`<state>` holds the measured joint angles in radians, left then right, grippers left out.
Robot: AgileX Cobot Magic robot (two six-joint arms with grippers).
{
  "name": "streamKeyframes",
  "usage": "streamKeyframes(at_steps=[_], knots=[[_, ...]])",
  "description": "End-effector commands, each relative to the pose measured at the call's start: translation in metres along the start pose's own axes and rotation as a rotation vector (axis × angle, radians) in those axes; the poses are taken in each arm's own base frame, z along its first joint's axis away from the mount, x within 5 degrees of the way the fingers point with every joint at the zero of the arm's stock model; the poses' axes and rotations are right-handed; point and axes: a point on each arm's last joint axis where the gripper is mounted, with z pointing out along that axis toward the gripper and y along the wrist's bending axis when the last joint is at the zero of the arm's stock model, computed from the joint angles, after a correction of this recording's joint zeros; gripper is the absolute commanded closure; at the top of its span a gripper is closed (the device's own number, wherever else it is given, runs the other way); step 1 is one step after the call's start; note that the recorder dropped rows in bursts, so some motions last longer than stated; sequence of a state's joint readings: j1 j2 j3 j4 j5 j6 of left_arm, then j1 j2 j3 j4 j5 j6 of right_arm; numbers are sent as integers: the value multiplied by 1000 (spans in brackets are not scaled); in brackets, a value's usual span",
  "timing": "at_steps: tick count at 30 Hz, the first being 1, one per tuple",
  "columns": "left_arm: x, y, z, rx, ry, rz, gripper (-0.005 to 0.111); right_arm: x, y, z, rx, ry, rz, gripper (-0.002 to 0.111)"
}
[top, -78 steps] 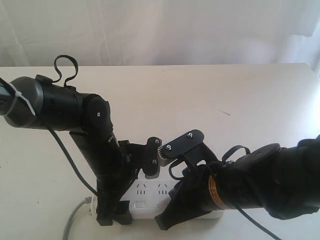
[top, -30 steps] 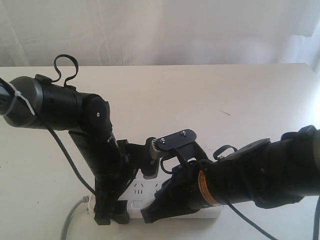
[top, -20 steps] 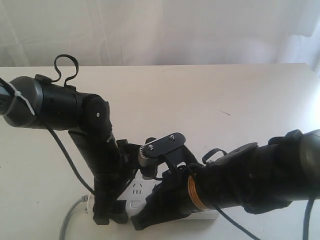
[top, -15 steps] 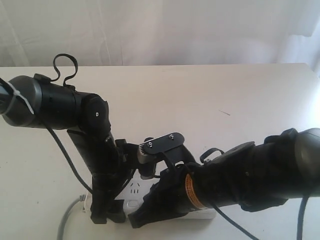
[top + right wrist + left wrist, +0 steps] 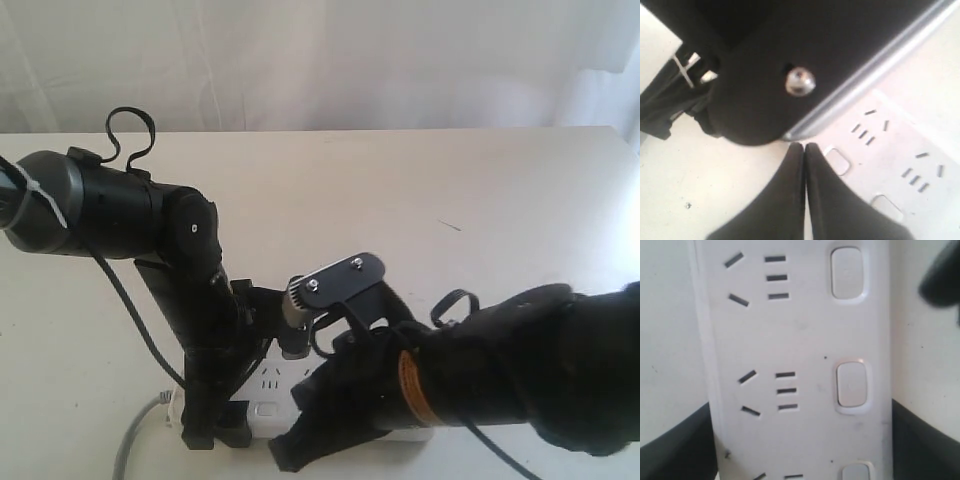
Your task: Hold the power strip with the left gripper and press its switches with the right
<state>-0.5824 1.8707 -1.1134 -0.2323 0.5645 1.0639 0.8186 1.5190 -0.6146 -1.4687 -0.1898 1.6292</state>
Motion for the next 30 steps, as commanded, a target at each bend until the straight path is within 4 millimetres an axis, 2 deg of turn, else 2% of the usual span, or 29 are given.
streamKeyframes(at_steps=[1, 4, 7, 16, 23, 30], knots=[[1, -5, 3, 49, 5, -31, 107, 5, -6, -28, 105, -66, 7, 108], [1, -5, 3, 48, 5, -35, 107, 21, -12, -35, 153, -52, 25, 108], [1, -5, 3, 47, 4, -35, 107, 32, -14, -34, 161, -20, 53, 108], [1, -5, 3, 46, 0, -39, 107, 30, -18, -35, 213, -31, 72, 108], [1, -5, 3, 47, -1, -41, 107, 37, -21, -21, 219, 35, 79, 108], [1, -5, 3, 47, -1, -41, 107, 19, -17, -11, 180, 14, 78, 108]])
